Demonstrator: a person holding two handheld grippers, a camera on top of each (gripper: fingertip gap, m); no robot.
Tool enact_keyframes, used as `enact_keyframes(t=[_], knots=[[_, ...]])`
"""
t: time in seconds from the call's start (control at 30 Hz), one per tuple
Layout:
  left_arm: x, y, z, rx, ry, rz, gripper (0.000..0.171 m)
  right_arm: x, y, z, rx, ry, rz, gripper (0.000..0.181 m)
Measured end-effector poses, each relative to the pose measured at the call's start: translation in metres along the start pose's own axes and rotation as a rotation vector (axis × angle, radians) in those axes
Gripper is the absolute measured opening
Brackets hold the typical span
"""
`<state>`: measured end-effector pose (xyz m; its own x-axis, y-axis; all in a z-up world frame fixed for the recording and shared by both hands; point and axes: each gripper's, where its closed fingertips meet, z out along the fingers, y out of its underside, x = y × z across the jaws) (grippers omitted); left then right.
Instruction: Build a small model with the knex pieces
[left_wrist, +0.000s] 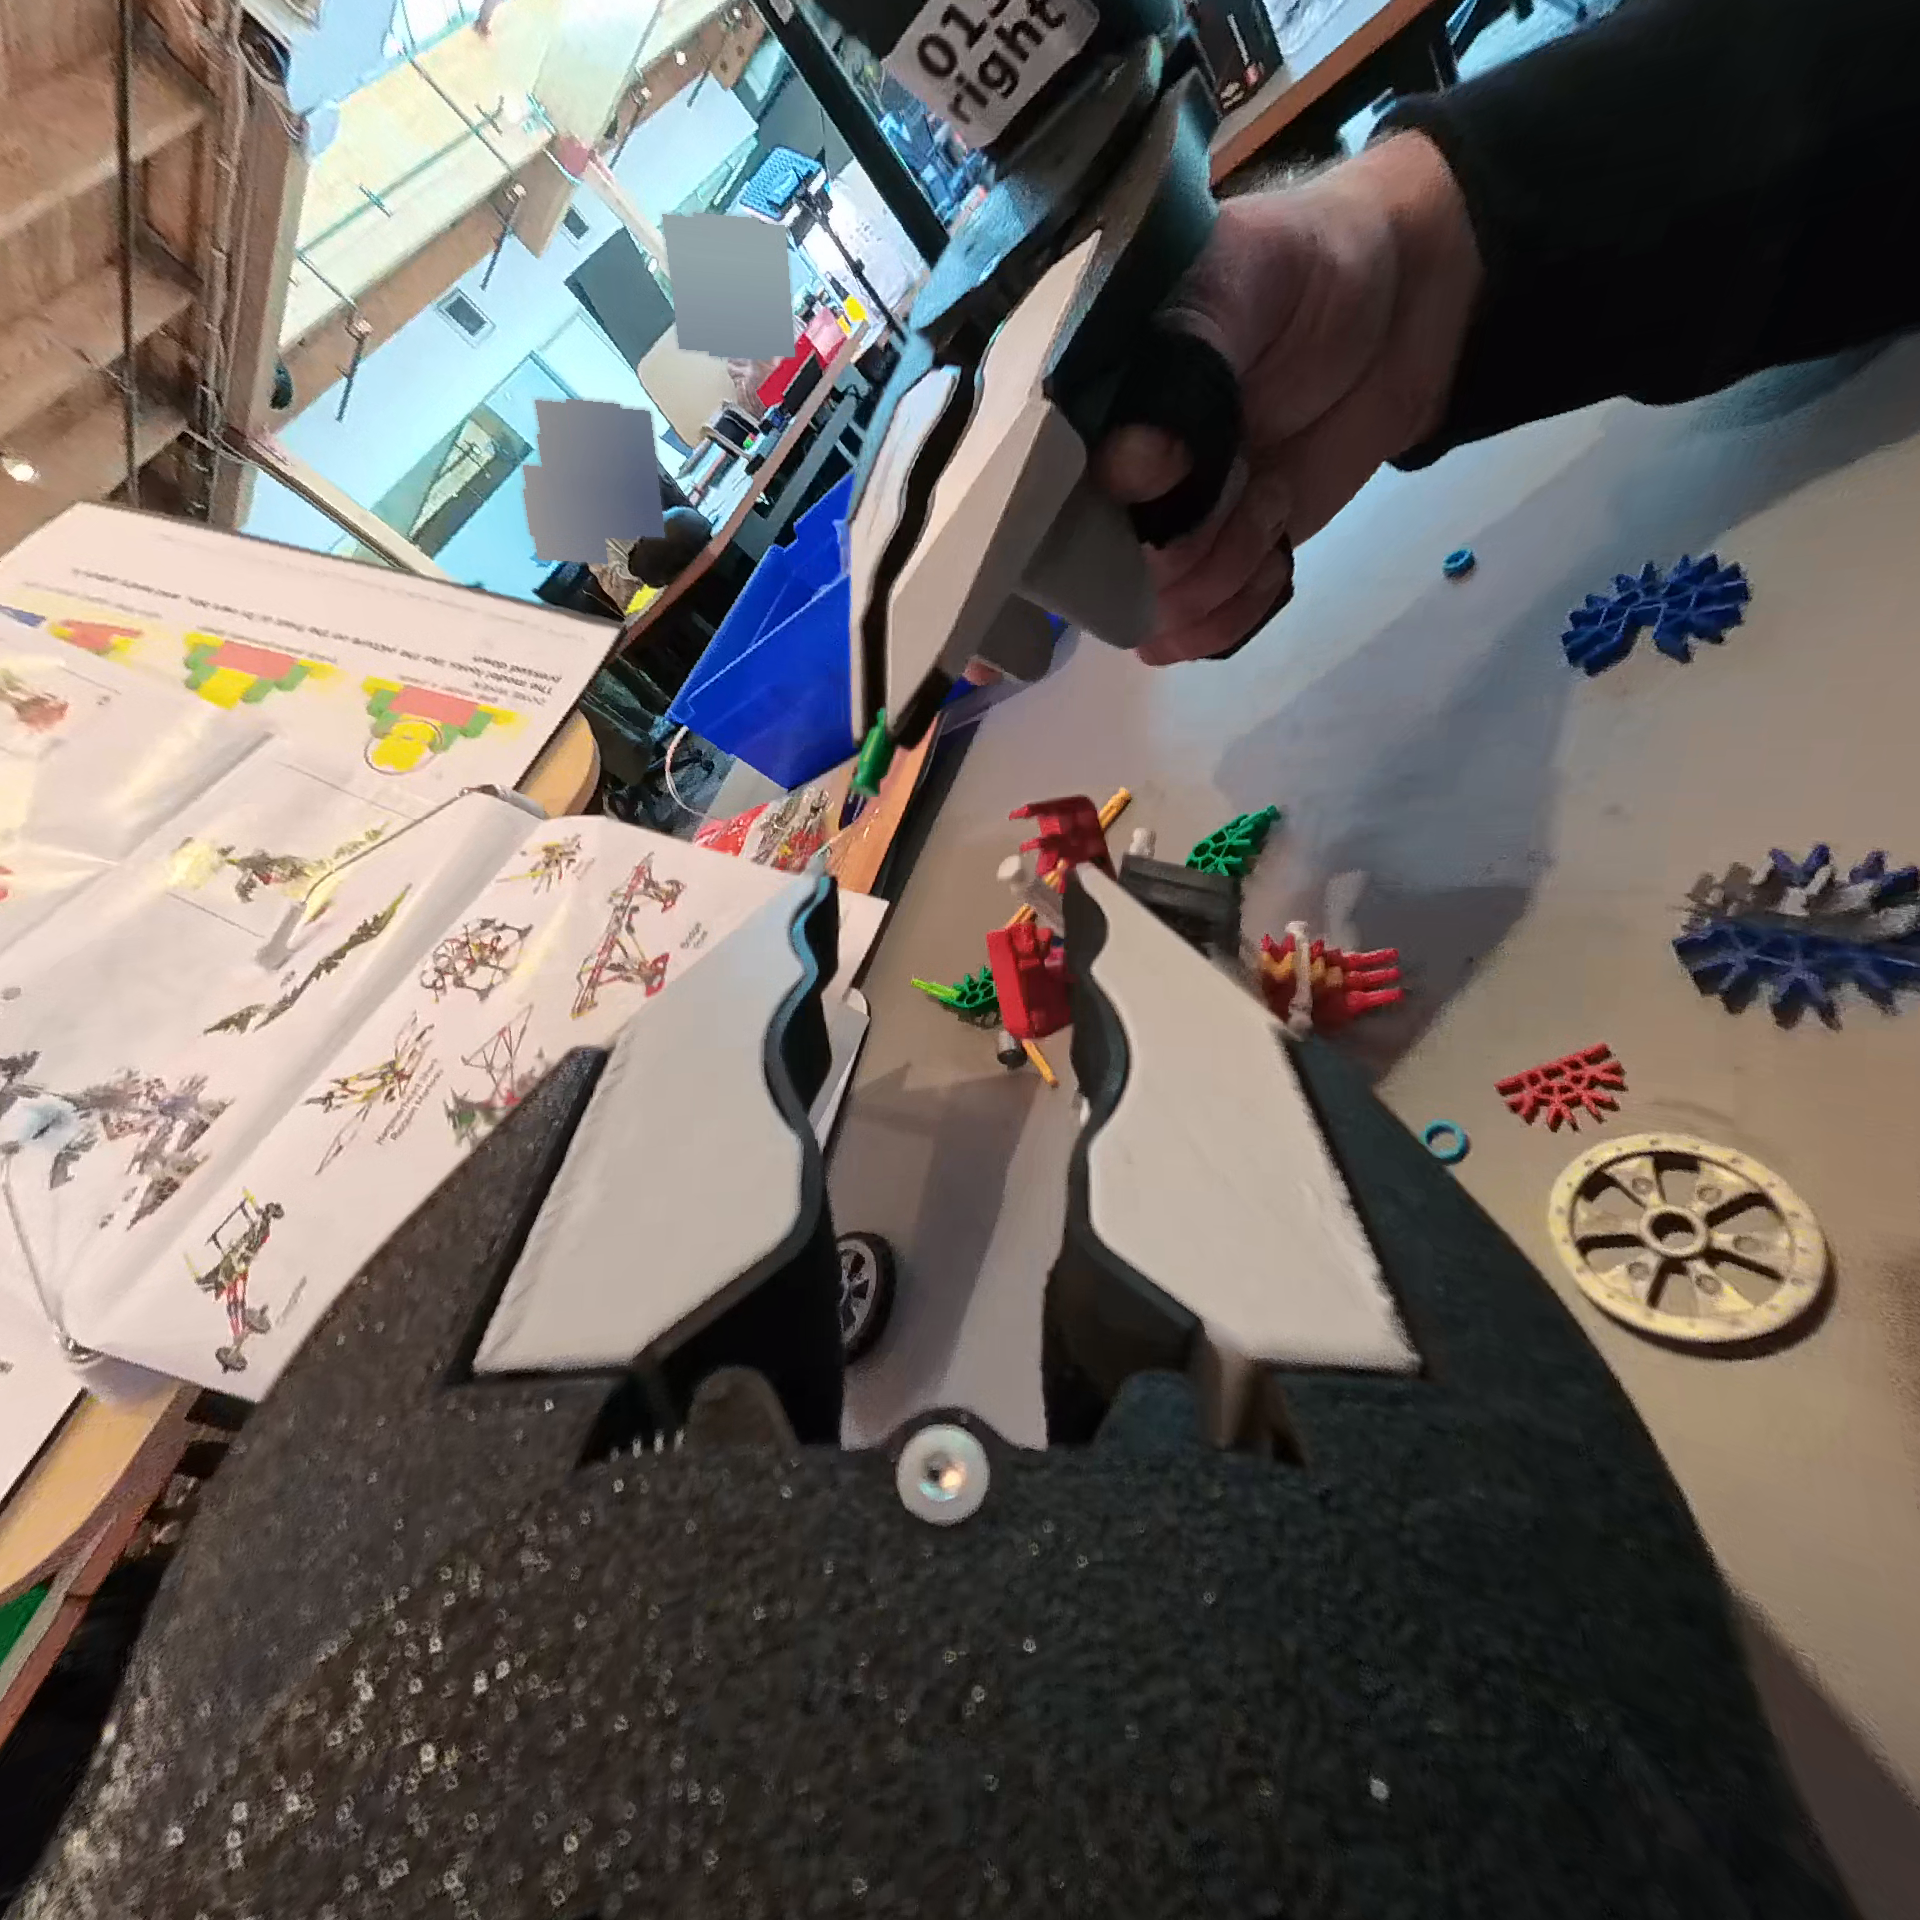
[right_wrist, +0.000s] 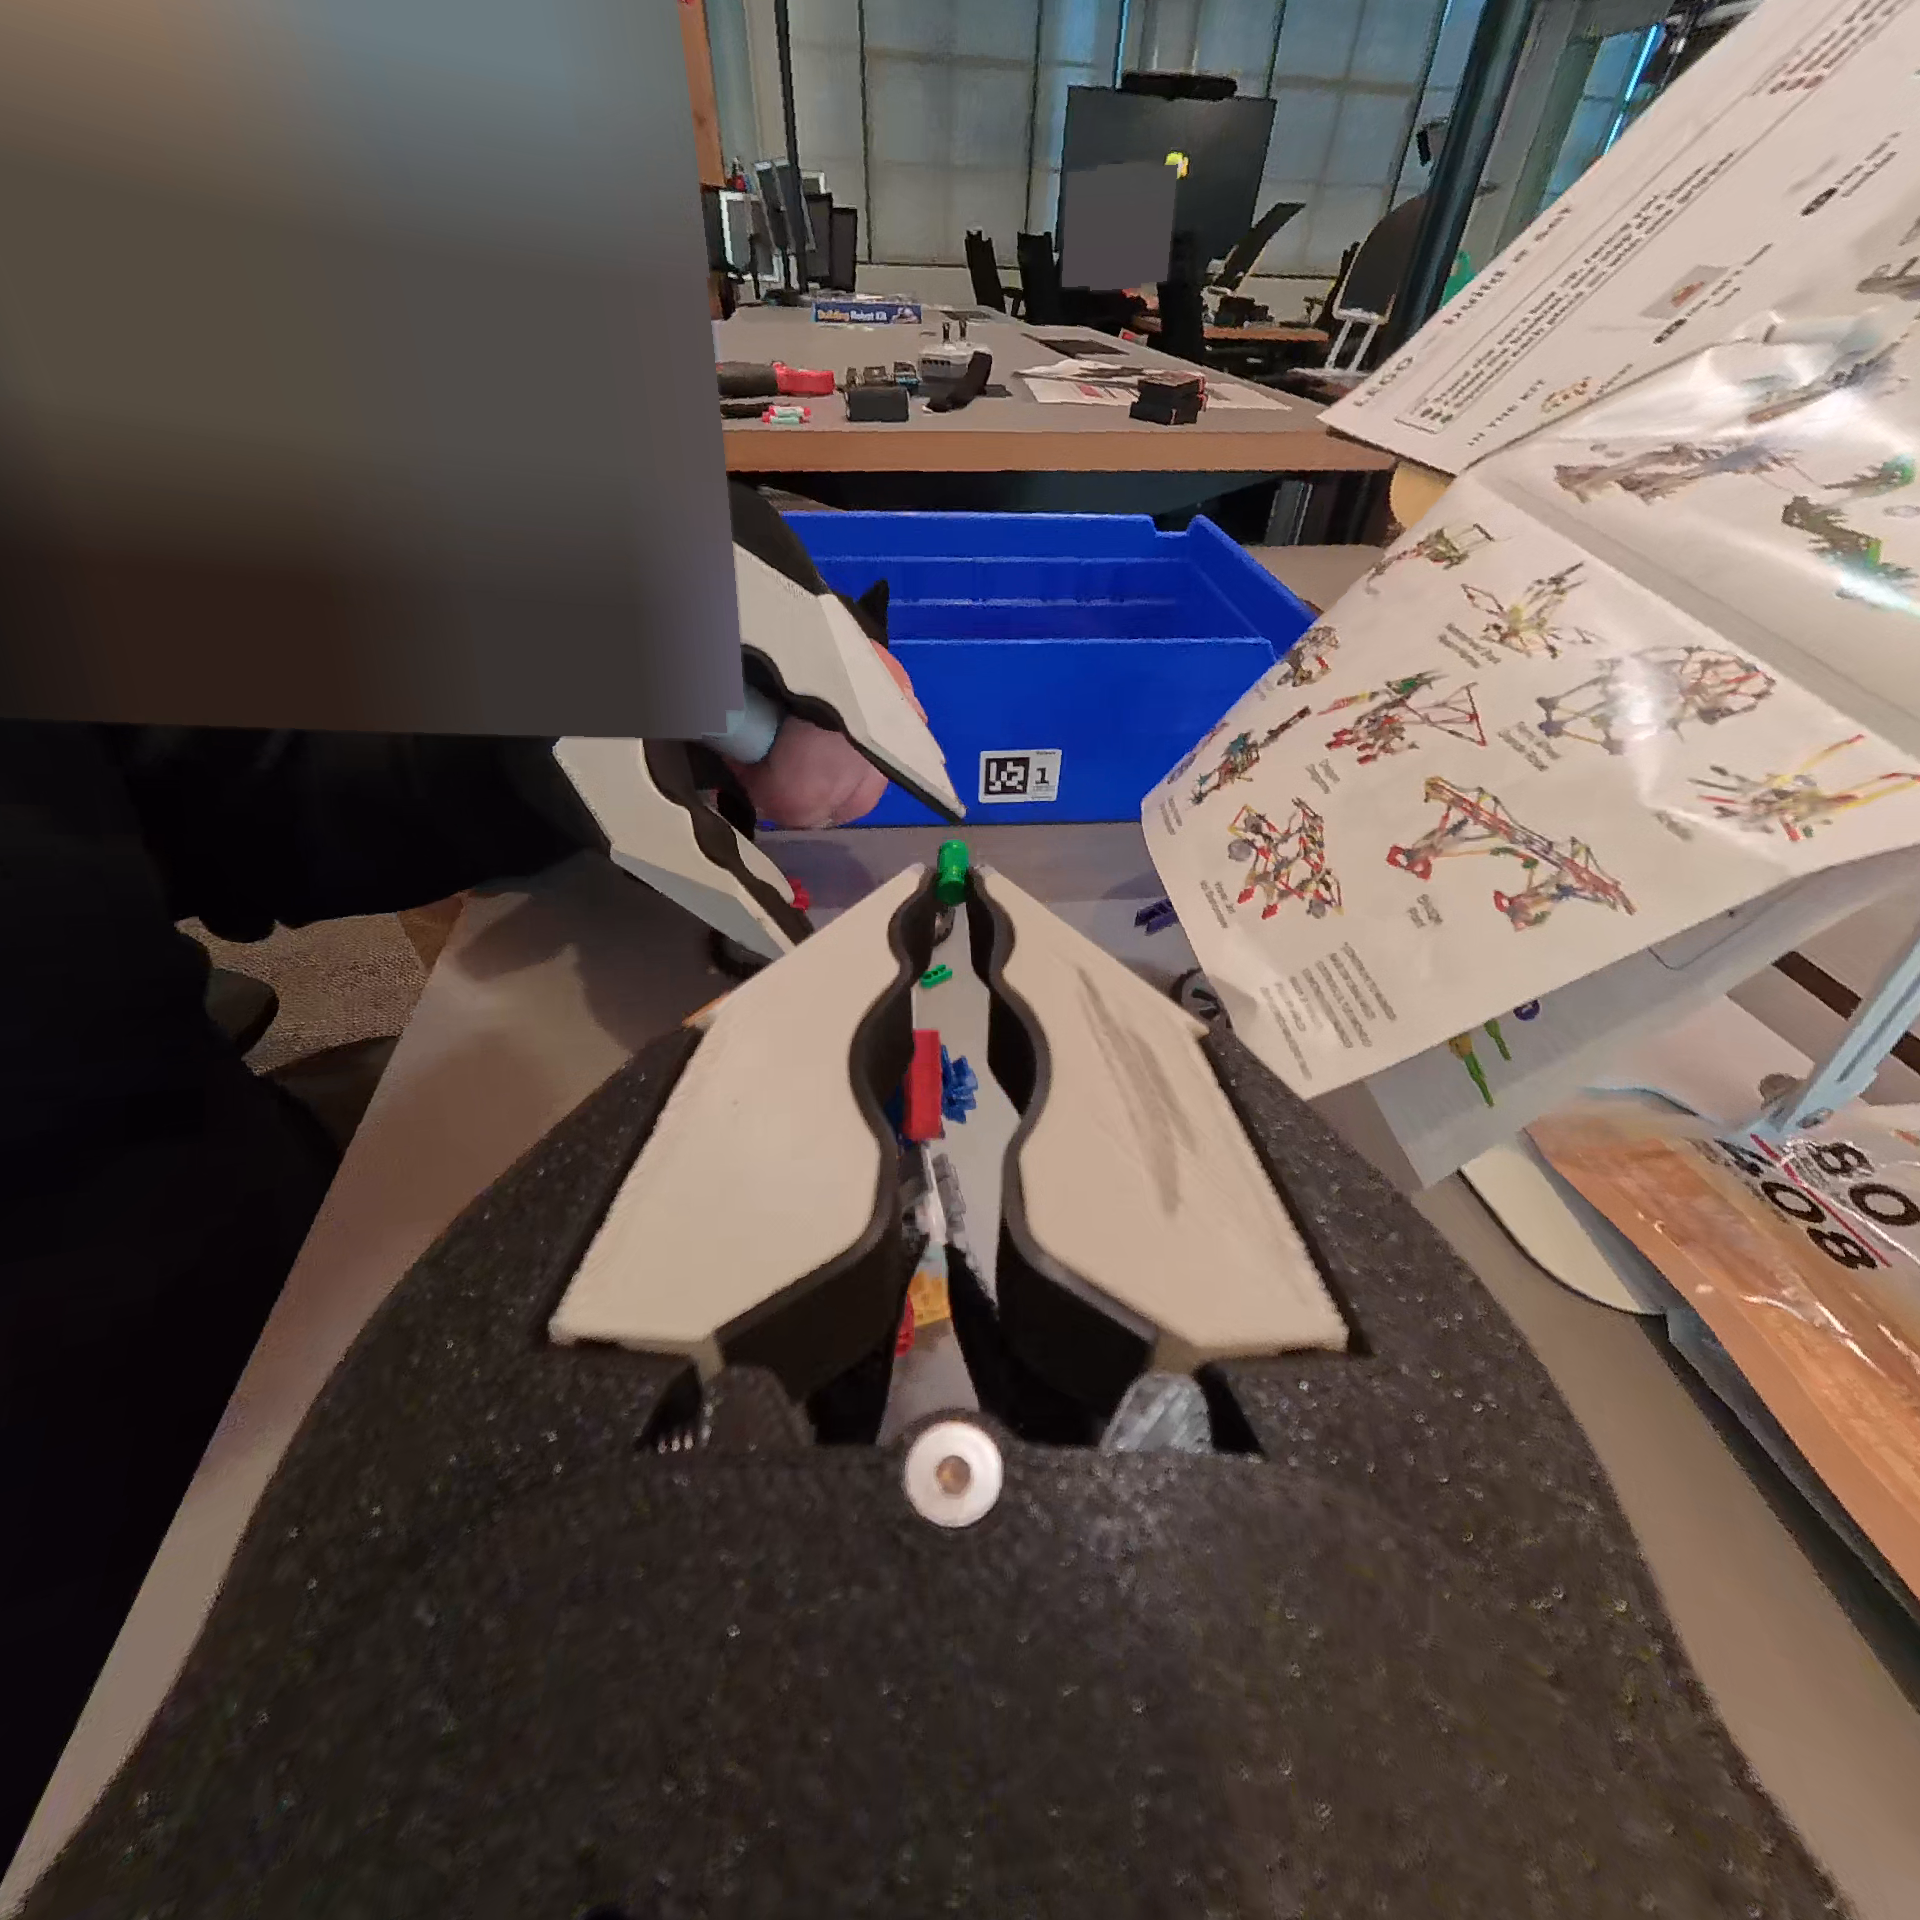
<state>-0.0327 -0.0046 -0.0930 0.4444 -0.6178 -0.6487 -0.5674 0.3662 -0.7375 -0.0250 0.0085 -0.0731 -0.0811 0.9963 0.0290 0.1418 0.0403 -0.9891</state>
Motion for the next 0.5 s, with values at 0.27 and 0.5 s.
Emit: enact_keyframes(t=[0.27,0.5], knots=[[0.002,0.010,0.000,-0.002,0.058,-0.086,0.042,0.003,0.003,-0.002,0.005,0.010,0.000,0.004],[0.011,0.015,0.005,-0.014,0.102,-0.115,0.041,0.004,0.009,-0.002,-0.010,0.013,0.005,0.004]])
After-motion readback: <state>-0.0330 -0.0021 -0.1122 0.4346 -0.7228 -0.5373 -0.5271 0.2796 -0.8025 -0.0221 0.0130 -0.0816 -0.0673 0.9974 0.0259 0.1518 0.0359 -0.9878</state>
